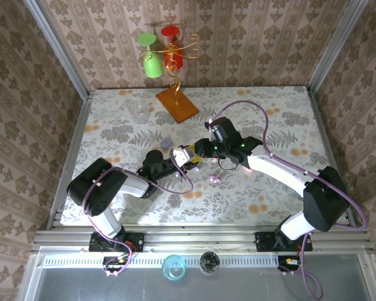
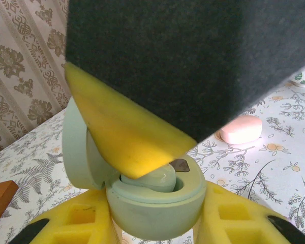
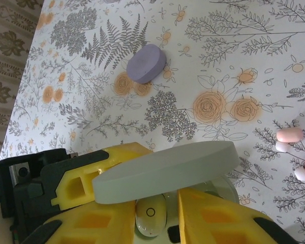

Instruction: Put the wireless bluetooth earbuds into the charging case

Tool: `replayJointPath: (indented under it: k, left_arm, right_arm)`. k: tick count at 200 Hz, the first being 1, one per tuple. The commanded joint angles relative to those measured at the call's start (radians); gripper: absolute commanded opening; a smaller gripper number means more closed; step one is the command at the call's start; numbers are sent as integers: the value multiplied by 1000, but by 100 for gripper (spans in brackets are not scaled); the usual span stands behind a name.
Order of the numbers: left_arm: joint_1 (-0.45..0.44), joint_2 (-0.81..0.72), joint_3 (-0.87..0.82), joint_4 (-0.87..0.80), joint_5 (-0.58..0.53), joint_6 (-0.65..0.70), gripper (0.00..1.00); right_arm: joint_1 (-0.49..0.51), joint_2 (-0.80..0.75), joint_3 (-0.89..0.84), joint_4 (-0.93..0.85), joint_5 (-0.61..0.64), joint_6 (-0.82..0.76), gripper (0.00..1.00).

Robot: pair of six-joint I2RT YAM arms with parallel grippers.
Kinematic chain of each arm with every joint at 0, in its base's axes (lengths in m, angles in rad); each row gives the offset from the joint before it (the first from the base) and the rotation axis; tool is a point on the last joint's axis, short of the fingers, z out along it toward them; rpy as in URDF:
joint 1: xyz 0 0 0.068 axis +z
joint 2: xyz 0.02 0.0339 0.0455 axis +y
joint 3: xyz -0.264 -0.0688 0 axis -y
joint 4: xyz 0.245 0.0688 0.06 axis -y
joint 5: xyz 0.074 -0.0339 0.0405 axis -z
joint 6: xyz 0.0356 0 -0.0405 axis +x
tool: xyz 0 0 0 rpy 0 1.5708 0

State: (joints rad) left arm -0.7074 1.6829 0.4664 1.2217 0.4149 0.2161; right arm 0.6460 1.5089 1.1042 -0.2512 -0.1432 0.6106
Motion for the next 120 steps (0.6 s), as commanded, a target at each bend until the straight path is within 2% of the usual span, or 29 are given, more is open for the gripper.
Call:
replayJointPath:
  k: [1,23,44,94,120]
  left_arm:
    - [-8,-30,14,53,35,-40,28]
    - [-6,-31,10,58,39,-54,28]
    - [5,-34,9,62,60,-85,28]
    - [32,-82,14,62,258,-192,28]
    - [46,-104,11,62,295,-241,28]
  right_arm:
    - [4,-42,-6,-1,8,-13,31]
    - [1,-64,-7,-5,7,-23,31]
    - [0,-94,-10,-9,2,-41,35]
    - [-32,-157,-8,-21,6,-46,40]
    - [-32,-171,-8,-7,-22,-63,45]
